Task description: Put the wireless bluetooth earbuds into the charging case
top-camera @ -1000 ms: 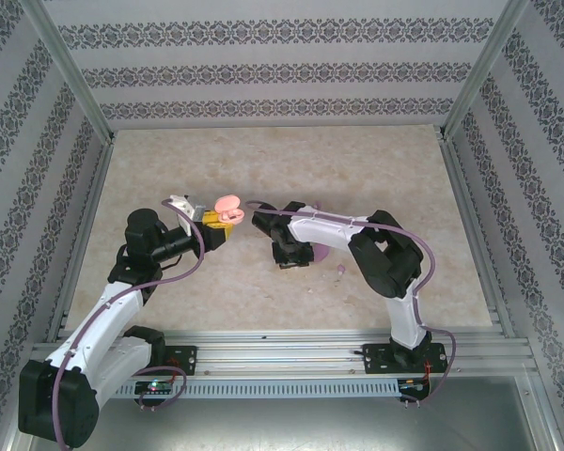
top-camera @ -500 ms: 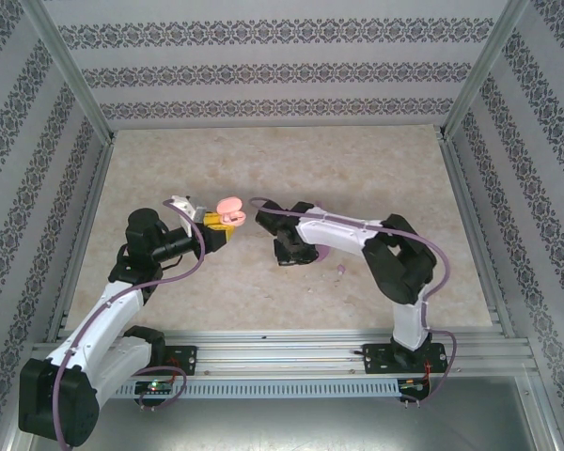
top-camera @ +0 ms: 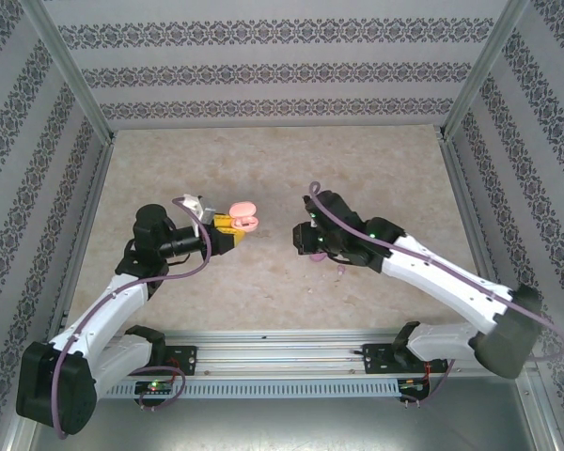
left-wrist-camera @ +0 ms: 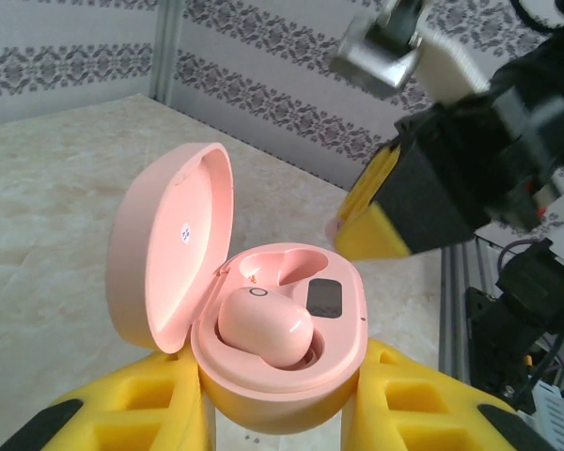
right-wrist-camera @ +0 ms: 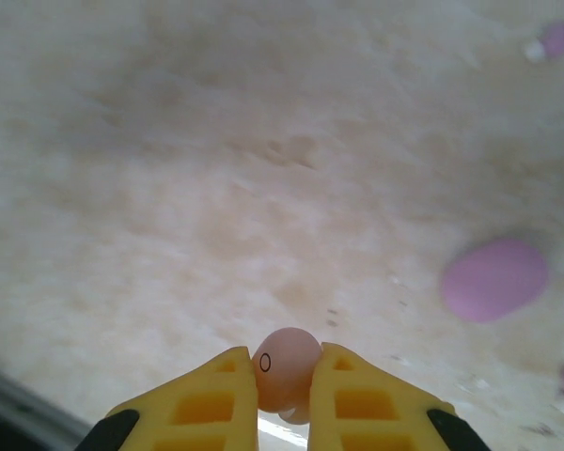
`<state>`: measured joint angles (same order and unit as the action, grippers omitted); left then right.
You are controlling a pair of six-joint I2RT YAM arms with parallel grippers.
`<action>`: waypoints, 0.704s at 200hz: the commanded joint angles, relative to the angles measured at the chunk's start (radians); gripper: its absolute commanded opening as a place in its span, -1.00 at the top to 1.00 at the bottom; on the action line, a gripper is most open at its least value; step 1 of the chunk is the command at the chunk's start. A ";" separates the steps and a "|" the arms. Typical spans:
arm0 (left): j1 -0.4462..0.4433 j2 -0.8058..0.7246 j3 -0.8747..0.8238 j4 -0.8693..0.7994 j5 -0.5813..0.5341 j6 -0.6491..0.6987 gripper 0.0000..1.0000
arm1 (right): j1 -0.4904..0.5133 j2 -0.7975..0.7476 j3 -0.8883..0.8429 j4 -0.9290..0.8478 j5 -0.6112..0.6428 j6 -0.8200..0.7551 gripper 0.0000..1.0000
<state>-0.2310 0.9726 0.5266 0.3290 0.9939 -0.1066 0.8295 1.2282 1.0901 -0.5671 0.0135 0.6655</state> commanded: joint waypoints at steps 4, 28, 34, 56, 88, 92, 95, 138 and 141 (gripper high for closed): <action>-0.030 -0.001 0.039 0.038 0.045 0.013 0.38 | 0.016 -0.044 0.002 0.158 -0.171 -0.062 0.85; -0.058 0.000 0.048 0.016 0.039 0.026 0.38 | 0.023 -0.041 0.050 0.204 -0.275 -0.082 0.86; -0.064 0.000 0.049 0.008 0.036 0.028 0.39 | 0.025 -0.037 0.063 0.208 -0.292 -0.085 0.86; -0.089 0.000 0.050 0.002 0.031 0.034 0.38 | 0.037 -0.023 0.101 0.222 -0.335 -0.104 0.86; -0.113 0.006 0.055 -0.006 0.028 0.037 0.38 | 0.045 0.009 0.132 0.233 -0.379 -0.117 0.86; -0.116 0.008 0.056 -0.007 0.028 0.038 0.38 | 0.046 0.014 0.136 0.231 -0.383 -0.118 0.86; -0.117 0.006 0.055 -0.007 0.028 0.038 0.38 | 0.046 0.018 0.139 0.229 -0.383 -0.120 0.86; -0.133 0.009 0.061 -0.007 0.028 0.035 0.38 | 0.049 0.051 0.173 0.174 -0.374 -0.144 0.88; -0.133 0.008 0.062 -0.008 0.028 0.035 0.38 | 0.049 0.052 0.175 0.168 -0.371 -0.146 0.88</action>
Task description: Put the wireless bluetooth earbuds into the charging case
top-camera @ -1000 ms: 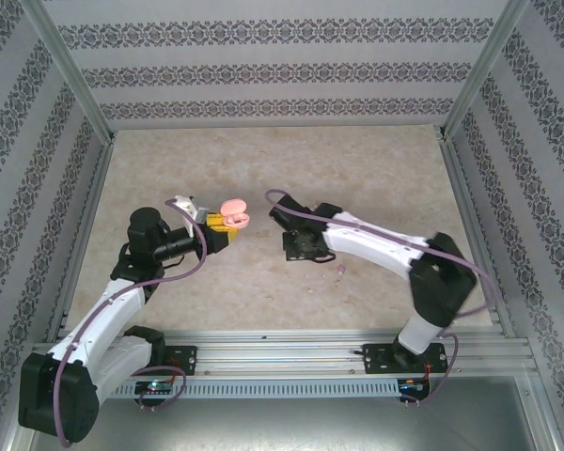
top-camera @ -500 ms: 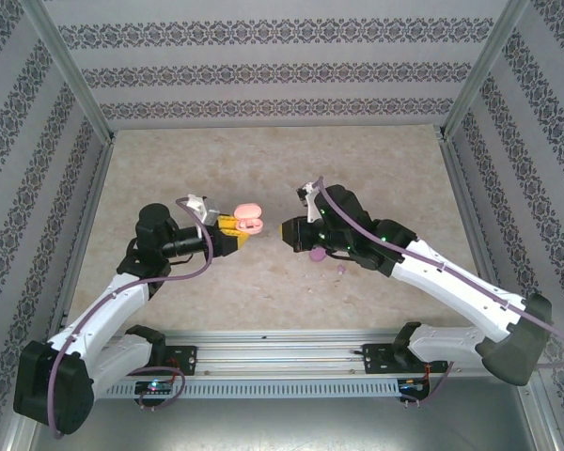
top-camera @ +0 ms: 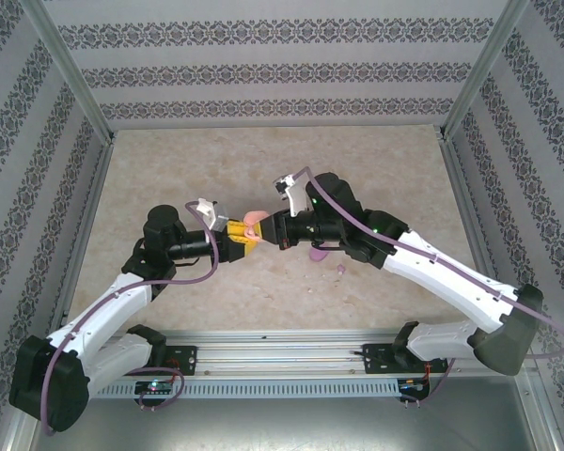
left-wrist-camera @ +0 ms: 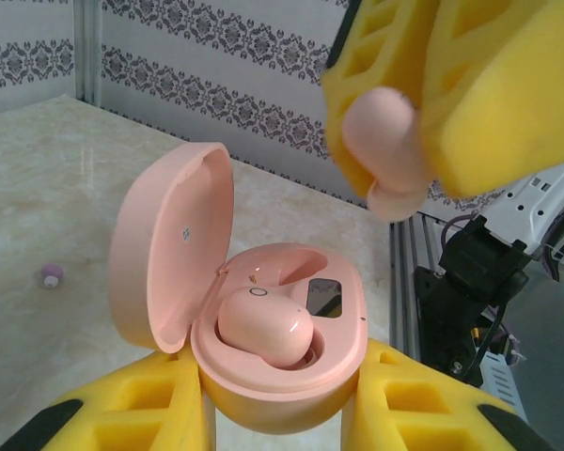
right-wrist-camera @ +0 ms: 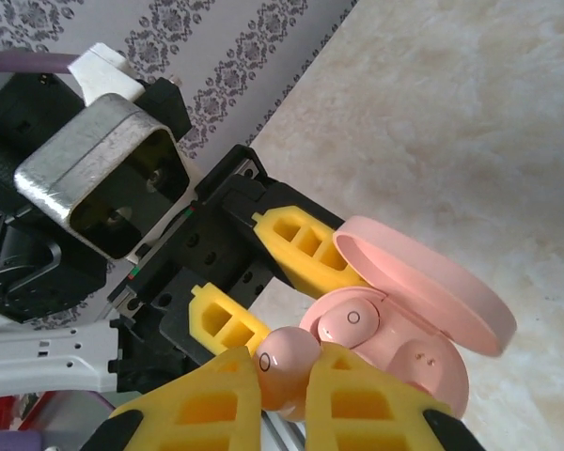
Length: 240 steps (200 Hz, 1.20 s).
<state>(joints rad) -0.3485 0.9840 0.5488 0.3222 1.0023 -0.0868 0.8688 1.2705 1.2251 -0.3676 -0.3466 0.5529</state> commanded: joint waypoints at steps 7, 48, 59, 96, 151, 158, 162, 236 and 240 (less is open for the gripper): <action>-0.017 -0.005 0.040 -0.002 0.020 0.015 0.38 | 0.010 0.010 0.042 -0.043 -0.006 -0.039 0.88; -0.017 -0.013 0.041 0.000 0.028 0.015 0.38 | 0.010 0.011 0.050 -0.117 0.027 -0.077 0.88; -0.019 -0.015 0.043 0.000 0.034 0.015 0.38 | 0.009 0.014 0.054 -0.137 0.034 -0.086 0.88; -0.019 -0.025 0.043 0.001 0.045 0.013 0.38 | 0.009 0.033 0.089 -0.200 0.055 -0.104 0.88; -0.022 -0.036 0.040 0.000 0.055 0.001 0.38 | 0.009 0.032 0.102 -0.228 0.074 -0.114 0.89; -0.022 -0.037 0.040 0.001 0.057 -0.001 0.38 | 0.009 0.032 0.103 -0.228 0.074 -0.116 0.89; -0.023 -0.037 0.040 0.001 0.058 -0.002 0.38 | 0.008 0.032 0.104 -0.229 0.074 -0.116 0.89; -0.029 -0.032 0.054 0.005 0.068 -0.010 0.37 | 0.009 0.076 0.142 -0.250 0.064 -0.143 0.90; -0.029 -0.030 0.055 0.003 0.069 -0.009 0.38 | 0.009 0.077 0.143 -0.254 0.064 -0.145 0.90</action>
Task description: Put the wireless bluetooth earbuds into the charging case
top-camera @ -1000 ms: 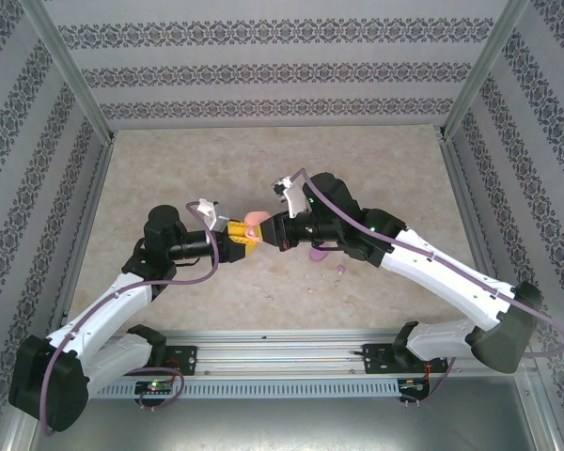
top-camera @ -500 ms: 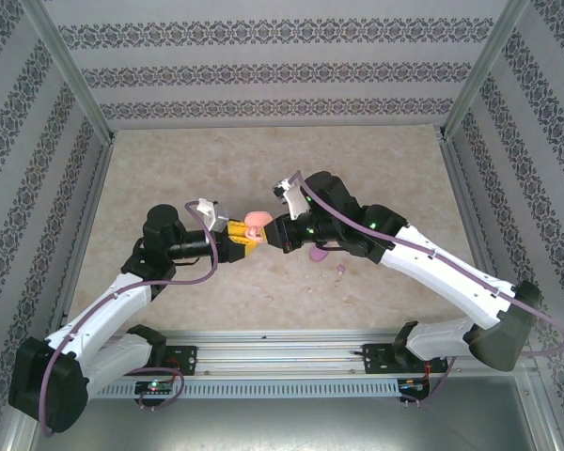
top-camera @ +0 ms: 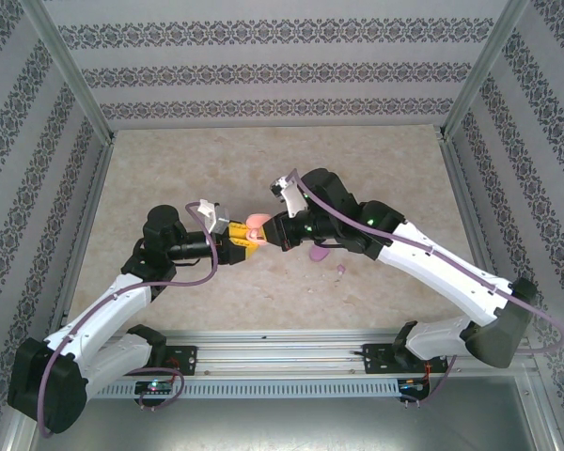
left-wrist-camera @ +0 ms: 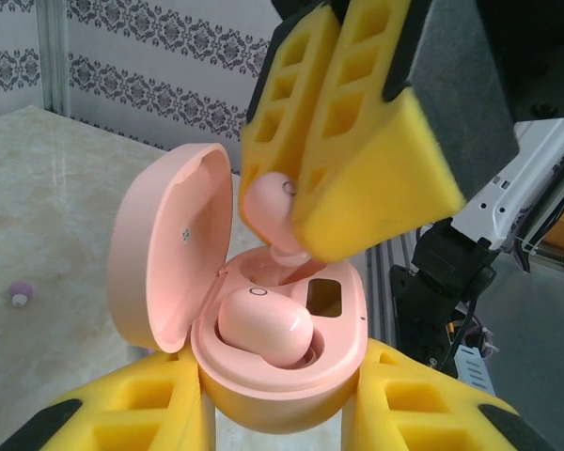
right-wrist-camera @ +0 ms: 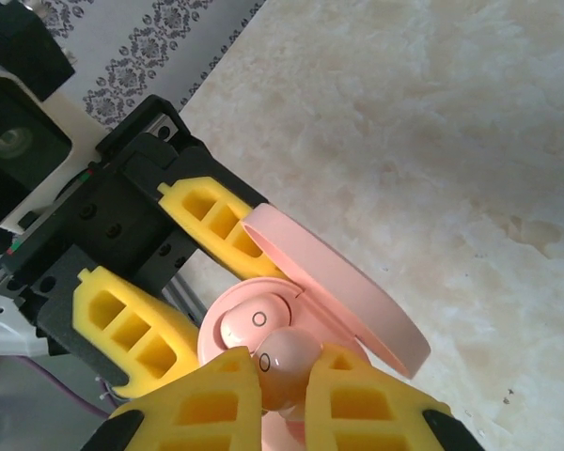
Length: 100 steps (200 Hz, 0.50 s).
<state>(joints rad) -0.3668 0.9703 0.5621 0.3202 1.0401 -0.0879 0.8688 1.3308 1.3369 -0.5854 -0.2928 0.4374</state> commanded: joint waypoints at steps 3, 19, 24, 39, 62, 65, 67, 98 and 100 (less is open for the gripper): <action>-0.011 -0.016 0.041 0.005 0.031 -0.007 0.38 | 0.009 0.019 0.032 -0.042 0.010 -0.030 0.90; -0.011 -0.017 0.050 -0.007 0.034 0.000 0.38 | 0.009 0.027 0.040 -0.068 0.007 -0.038 0.90; -0.012 -0.017 0.055 -0.014 0.034 0.005 0.37 | 0.009 0.028 0.042 -0.077 0.006 -0.042 0.90; -0.011 -0.017 0.067 -0.031 0.034 0.021 0.37 | 0.009 0.029 0.050 -0.096 0.007 -0.046 0.90; -0.011 -0.016 0.085 -0.048 0.036 0.037 0.37 | 0.009 0.043 0.065 -0.117 -0.003 -0.050 0.90; -0.012 -0.016 0.089 -0.053 0.037 0.039 0.37 | 0.008 0.047 0.069 -0.121 -0.005 -0.050 0.90; -0.011 -0.015 0.091 -0.056 0.037 0.042 0.37 | 0.009 0.050 0.073 -0.124 -0.006 -0.051 0.90; -0.011 -0.022 0.098 -0.071 0.027 0.065 0.37 | 0.009 0.099 0.149 -0.199 -0.014 -0.073 0.89; -0.011 -0.022 0.097 -0.070 0.025 0.065 0.37 | 0.009 0.101 0.153 -0.201 -0.014 -0.072 0.89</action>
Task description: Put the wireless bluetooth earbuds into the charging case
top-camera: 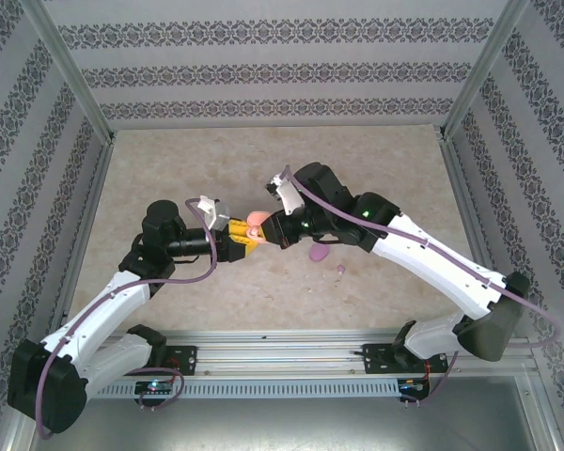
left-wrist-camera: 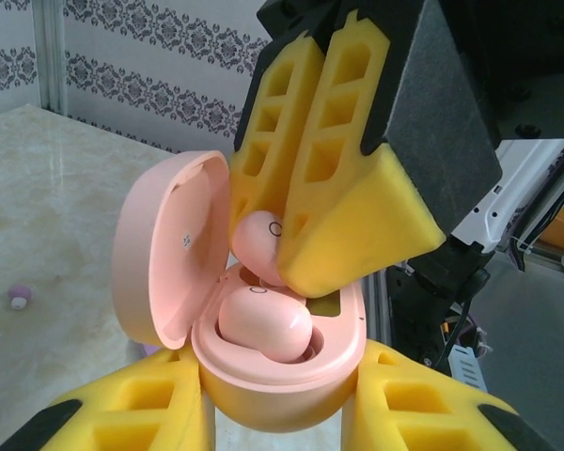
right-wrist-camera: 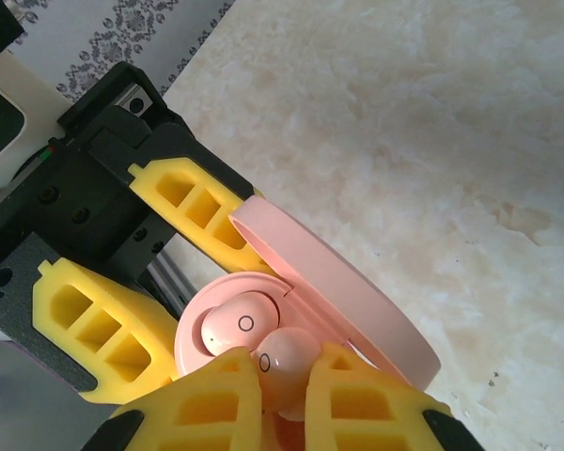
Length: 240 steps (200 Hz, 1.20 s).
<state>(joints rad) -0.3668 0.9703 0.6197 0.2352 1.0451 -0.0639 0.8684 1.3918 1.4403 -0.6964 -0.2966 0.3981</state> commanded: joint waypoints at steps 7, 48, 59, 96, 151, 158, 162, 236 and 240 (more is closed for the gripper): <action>-0.012 -0.024 0.035 0.023 0.017 0.038 0.37 | 0.009 0.043 0.056 -0.095 -0.014 -0.033 0.88; -0.011 -0.067 -0.022 0.140 -0.024 -0.007 0.37 | 0.009 0.077 0.140 -0.161 -0.039 -0.022 0.82; -0.011 -0.074 -0.022 0.125 -0.039 0.011 0.37 | 0.009 0.086 0.158 -0.180 -0.033 -0.031 0.81; -0.011 -0.078 -0.058 0.211 -0.067 -0.036 0.37 | 0.009 0.087 0.159 -0.196 -0.021 -0.025 0.78; -0.011 -0.127 -0.075 0.153 -0.066 -0.017 0.36 | 0.010 0.115 0.215 -0.235 -0.021 -0.039 0.54; -0.011 -0.127 -0.075 0.149 -0.064 -0.018 0.37 | 0.010 0.114 0.215 -0.231 -0.022 -0.036 0.52; -0.011 -0.127 -0.075 0.148 -0.063 -0.019 0.37 | 0.011 0.114 0.213 -0.229 -0.024 -0.035 0.51; -0.011 -0.118 -0.084 0.169 -0.049 -0.032 0.37 | 0.010 0.090 0.188 -0.210 -0.038 -0.010 0.32; -0.011 -0.117 -0.086 0.173 -0.049 -0.034 0.37 | 0.011 0.089 0.189 -0.210 -0.037 -0.010 0.31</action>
<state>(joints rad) -0.3672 0.8639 0.5385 0.3367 0.9649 -0.0872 0.8734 1.4952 1.6352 -0.8837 -0.3313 0.3752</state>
